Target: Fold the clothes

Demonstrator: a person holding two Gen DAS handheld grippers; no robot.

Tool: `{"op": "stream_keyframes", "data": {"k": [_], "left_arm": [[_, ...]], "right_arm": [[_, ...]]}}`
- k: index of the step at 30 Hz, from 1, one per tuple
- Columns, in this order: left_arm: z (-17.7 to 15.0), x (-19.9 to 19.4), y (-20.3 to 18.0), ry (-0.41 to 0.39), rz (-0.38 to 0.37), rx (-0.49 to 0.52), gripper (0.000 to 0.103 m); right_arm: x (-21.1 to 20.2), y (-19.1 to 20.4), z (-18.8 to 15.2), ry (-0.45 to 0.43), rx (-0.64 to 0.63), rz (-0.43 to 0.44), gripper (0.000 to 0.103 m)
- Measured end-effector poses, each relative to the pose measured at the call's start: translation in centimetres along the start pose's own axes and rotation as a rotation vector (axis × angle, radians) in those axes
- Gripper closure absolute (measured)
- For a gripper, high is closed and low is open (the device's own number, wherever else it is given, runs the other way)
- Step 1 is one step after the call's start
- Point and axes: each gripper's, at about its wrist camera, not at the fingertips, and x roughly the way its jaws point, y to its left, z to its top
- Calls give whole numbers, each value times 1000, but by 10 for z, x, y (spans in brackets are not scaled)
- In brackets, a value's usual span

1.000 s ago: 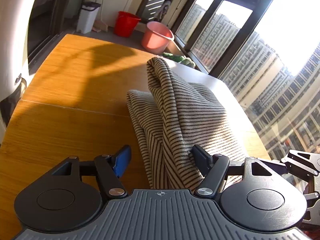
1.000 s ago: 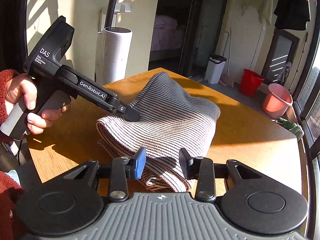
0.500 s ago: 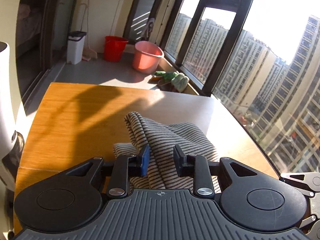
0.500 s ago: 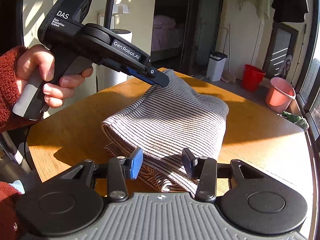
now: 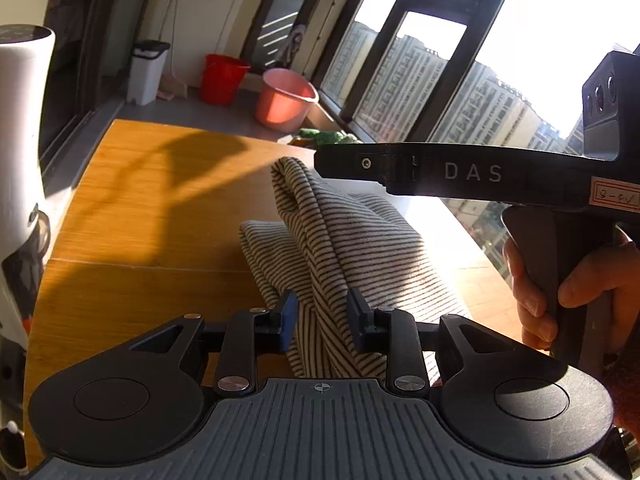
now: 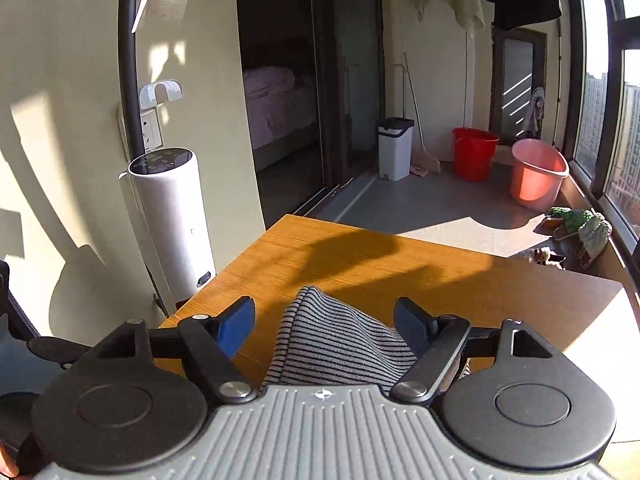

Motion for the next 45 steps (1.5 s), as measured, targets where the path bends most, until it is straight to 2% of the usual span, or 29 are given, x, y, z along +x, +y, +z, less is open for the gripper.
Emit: {"op": "stream_keyframes", "data": {"k": [2, 4, 5, 6, 9, 11, 13, 15, 19, 23, 26, 29, 31, 33, 34, 37, 39, 43, 45], "left_arm": [[-9, 2, -1, -4, -45, 1, 68], [-13, 5, -3, -5, -75, 5, 66], [-15, 6, -4, -7, -85, 11, 60], [-17, 6, -6, -13, -92, 22, 59], [-16, 4, -3, -37, -136, 30, 51], [-12, 4, 2, -60, -175, 11, 49], [-7, 6, 4, -73, -203, -6, 43], [-5, 11, 3, -67, -211, 0, 41], [-14, 18, -6, -23, -150, 63, 42], [-22, 19, 1, 16, -70, 46, 43], [-22, 17, 7, 30, -47, 20, 43], [-14, 9, 6, 8, -58, 2, 45], [-5, 6, 6, -5, -73, -26, 45], [5, 6, 5, -13, -88, -55, 45], [9, 6, 5, -17, -95, -70, 45], [21, 13, 1, -12, -86, -92, 44], [22, 25, -4, 27, -45, -97, 44], [13, 46, -3, 99, 38, -107, 44], [8, 47, 1, 103, 50, -119, 44]], "right_arm": [[21, 13, 3, 41, -80, -28, 29], [39, 17, 0, 120, -122, 3, 65], [44, 17, -1, 155, -123, 12, 83], [41, 13, 0, 145, -108, 14, 87], [16, -5, 9, 83, -21, 28, 91], [-3, -21, 15, 46, 54, 45, 91], [-14, -33, 17, 33, 114, 57, 91], [-17, -41, 17, 27, 156, 77, 91], [5, -41, 13, 68, 220, 153, 91], [42, -24, 5, 149, 192, 180, 91], [59, -15, 0, 189, 148, 179, 89], [49, -21, 2, 161, 166, 199, 82], [24, -36, 5, 93, 221, 228, 66], [-7, -54, 3, 15, 257, 214, 46], [-21, -63, 0, -12, 267, 195, 44], [-54, -88, -23, -32, 318, 149, 36], [-64, -100, -47, -16, 369, 146, 21], [-69, -113, -100, 51, 484, 185, 18], [-60, -111, -125, 96, 541, 221, 18]]}}
